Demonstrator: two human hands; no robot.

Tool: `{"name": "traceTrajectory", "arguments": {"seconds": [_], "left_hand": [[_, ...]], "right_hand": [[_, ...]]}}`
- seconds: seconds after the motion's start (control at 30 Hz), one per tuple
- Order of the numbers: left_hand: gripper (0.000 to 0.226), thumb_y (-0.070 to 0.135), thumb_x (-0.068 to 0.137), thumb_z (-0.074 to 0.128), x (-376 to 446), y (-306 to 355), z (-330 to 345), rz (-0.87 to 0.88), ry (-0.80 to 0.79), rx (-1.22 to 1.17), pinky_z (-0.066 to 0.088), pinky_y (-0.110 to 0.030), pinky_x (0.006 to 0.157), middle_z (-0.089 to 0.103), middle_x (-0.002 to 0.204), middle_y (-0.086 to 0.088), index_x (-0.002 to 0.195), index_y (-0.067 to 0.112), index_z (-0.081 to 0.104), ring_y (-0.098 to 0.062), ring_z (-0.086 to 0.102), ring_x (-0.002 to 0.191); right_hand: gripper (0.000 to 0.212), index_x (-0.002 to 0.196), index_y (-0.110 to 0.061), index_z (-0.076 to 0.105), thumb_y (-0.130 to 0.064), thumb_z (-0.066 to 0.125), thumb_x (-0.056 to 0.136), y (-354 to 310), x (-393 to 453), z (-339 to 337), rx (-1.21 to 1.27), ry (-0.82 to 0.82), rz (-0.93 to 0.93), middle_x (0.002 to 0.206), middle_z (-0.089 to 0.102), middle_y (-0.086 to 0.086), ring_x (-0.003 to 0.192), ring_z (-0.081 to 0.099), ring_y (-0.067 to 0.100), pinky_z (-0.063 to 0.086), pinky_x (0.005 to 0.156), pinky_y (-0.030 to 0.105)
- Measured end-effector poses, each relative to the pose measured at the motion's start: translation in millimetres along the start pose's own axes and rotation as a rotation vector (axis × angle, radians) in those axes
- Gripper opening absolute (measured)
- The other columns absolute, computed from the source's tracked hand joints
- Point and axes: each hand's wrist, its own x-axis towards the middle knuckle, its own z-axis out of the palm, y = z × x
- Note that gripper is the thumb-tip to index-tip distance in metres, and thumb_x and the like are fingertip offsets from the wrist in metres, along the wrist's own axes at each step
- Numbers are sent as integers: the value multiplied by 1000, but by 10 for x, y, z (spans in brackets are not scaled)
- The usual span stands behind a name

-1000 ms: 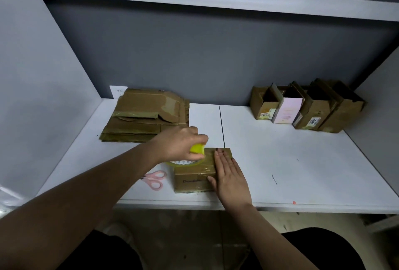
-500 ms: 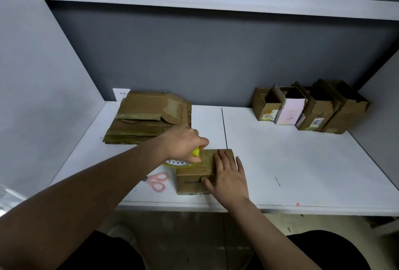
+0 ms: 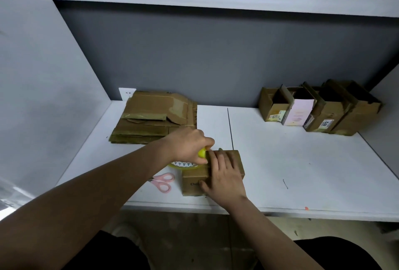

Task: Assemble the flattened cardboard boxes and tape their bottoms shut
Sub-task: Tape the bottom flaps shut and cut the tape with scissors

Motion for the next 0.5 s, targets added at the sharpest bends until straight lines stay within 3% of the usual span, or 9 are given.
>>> {"name": "traceTrajectory", "arguments": {"seconds": [0.1,0.17,0.2,0.33,0.5], "left_hand": [[38,50,86,56,7,3,16,-4,3,-21,36,-28,66,62,107,-4,114,23,55,-23,59,97],[41,53,87,54,-10,-20,28,-5,17,-30,41,-29,69,61,111,-3,117,25,54,-22,59,99],[42,54,87,53,-32,-43,37,-7,34,-34,42,-29,70,59,114,-2,120,28,54,-22,58,102],[46,56,92,44,-170,-157,84,10,72,-70,33,-24,66,49,121,0,136,40,43,-16,52,107],[47,50,92,50,-254,-215,89,26,57,-177,36,-25,63,45,119,-4,133,30,44,-19,54,93]], "right_hand": [[89,149,-5,27,-55,60,82,-25,-45,28,89,24,-35,148,40,14,140,36,27,22,115,38],[86,154,-10,8,-52,50,92,15,-57,29,208,25,-53,159,18,7,148,13,20,-1,116,29],[85,154,-12,5,-52,48,93,30,-56,31,234,27,-56,160,14,5,148,9,18,-5,115,27],[84,150,-6,21,-56,46,88,46,-54,32,222,52,-47,154,30,10,144,27,22,7,117,36],[80,145,-5,34,-48,63,85,78,-52,92,238,108,-64,152,35,13,140,33,24,18,114,39]]}}
